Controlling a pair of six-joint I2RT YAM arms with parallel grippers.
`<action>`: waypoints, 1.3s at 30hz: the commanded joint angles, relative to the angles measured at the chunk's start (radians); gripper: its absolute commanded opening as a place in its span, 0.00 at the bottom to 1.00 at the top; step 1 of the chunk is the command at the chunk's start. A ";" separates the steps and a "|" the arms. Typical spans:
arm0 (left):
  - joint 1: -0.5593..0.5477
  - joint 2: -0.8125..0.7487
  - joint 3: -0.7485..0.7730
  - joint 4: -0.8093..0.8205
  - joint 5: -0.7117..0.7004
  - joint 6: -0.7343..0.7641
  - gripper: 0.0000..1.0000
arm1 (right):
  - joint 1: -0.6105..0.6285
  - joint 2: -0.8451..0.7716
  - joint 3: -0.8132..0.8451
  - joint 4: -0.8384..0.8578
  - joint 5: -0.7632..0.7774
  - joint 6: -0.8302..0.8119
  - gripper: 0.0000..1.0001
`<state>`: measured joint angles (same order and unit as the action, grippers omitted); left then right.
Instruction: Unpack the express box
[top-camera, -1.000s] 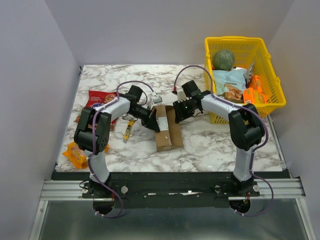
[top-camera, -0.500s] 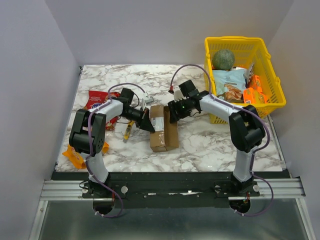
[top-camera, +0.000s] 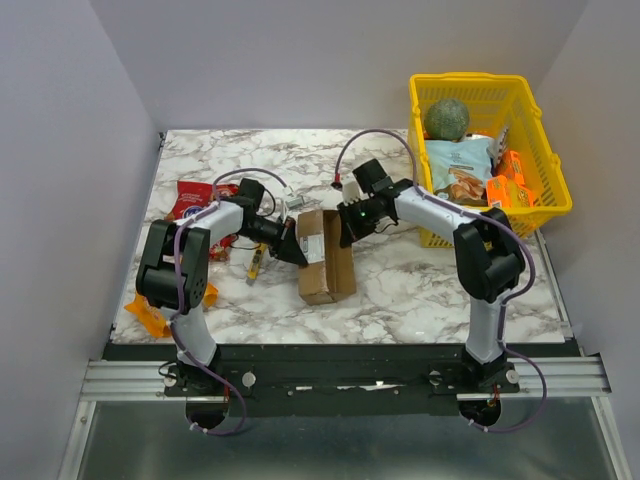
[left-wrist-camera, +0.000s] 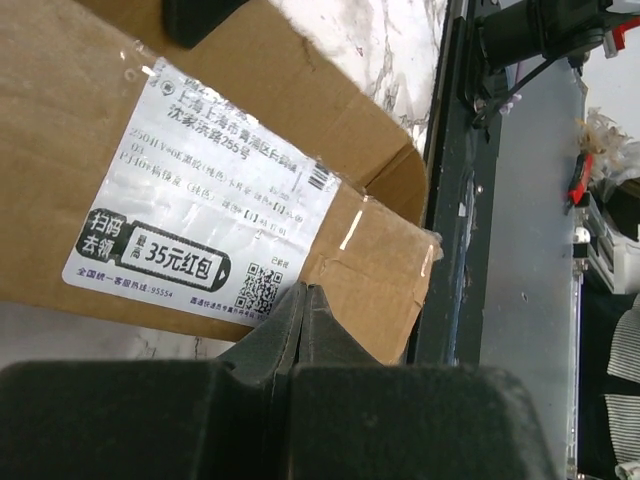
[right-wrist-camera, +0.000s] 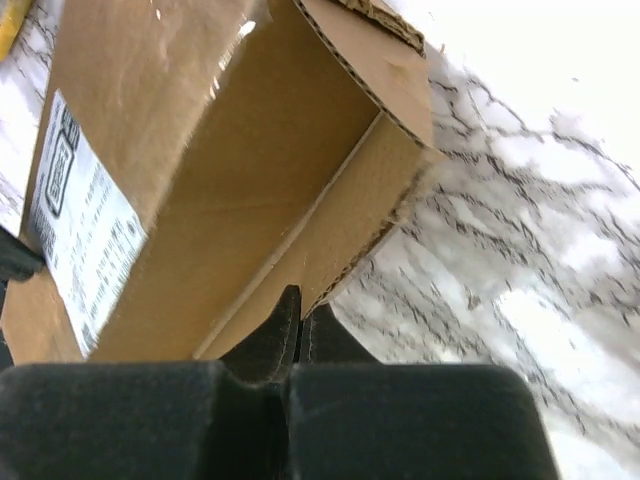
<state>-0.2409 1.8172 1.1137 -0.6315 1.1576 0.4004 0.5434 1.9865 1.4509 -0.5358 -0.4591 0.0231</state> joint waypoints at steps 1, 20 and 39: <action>0.046 0.007 -0.048 -0.051 -0.265 0.118 0.00 | -0.003 -0.156 0.106 -0.071 0.119 -0.026 0.00; -0.026 -0.202 0.219 -0.082 -0.038 -0.054 0.01 | 0.000 -0.170 0.158 -0.204 0.290 0.024 0.01; -0.074 0.057 0.281 -0.205 -0.203 0.147 0.00 | 0.000 -0.290 0.163 -0.242 0.266 0.023 0.01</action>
<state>-0.3775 1.8824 1.4147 -0.7700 1.0016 0.4480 0.5377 1.7866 1.6127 -0.7578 -0.1883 0.0685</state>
